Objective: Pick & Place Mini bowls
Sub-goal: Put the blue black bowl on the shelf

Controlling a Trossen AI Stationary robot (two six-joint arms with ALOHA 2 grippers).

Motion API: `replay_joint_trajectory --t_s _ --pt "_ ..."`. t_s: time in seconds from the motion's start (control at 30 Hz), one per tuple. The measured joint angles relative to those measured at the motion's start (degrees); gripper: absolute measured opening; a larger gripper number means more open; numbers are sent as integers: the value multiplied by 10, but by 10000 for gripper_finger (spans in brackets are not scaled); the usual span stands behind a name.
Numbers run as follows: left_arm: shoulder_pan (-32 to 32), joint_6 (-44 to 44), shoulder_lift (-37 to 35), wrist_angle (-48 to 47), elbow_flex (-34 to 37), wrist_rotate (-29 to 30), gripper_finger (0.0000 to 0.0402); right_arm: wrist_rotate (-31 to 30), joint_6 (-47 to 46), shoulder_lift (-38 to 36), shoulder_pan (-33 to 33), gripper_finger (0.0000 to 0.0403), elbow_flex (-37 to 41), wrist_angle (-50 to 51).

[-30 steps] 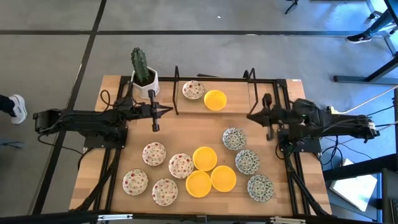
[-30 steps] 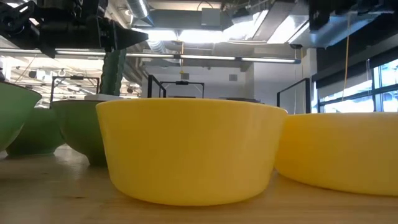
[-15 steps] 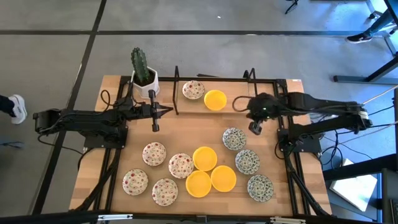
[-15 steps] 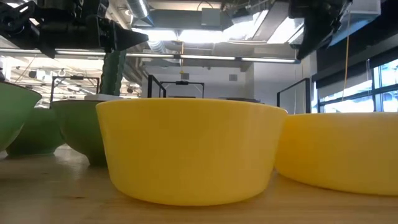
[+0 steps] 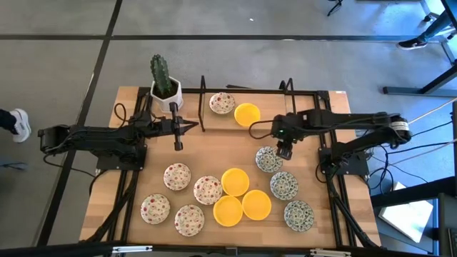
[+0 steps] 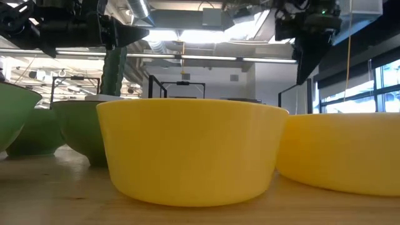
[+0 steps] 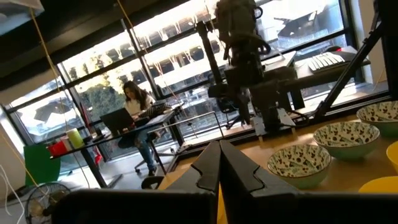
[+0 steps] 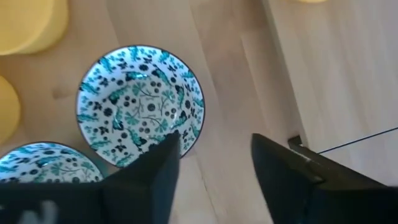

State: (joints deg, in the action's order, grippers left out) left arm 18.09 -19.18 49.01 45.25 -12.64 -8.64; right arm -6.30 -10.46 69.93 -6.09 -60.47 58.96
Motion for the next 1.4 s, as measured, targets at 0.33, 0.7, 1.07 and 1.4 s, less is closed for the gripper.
replay_joint_trajectory --t_s 0.33,0.7,1.07,1.4 --pt "0 0 0 0 0 0 2 0 -45 72 -10 245 0 -18" --pt "0 4 0 0 0 0 2 34 -114 143 -28 245 0 -26" --pt "0 4 0 0 0 0 2 55 -96 180 -28 246 0 -41" --pt "0 5 0 0 0 0 4 59 -70 221 -28 246 0 -66"
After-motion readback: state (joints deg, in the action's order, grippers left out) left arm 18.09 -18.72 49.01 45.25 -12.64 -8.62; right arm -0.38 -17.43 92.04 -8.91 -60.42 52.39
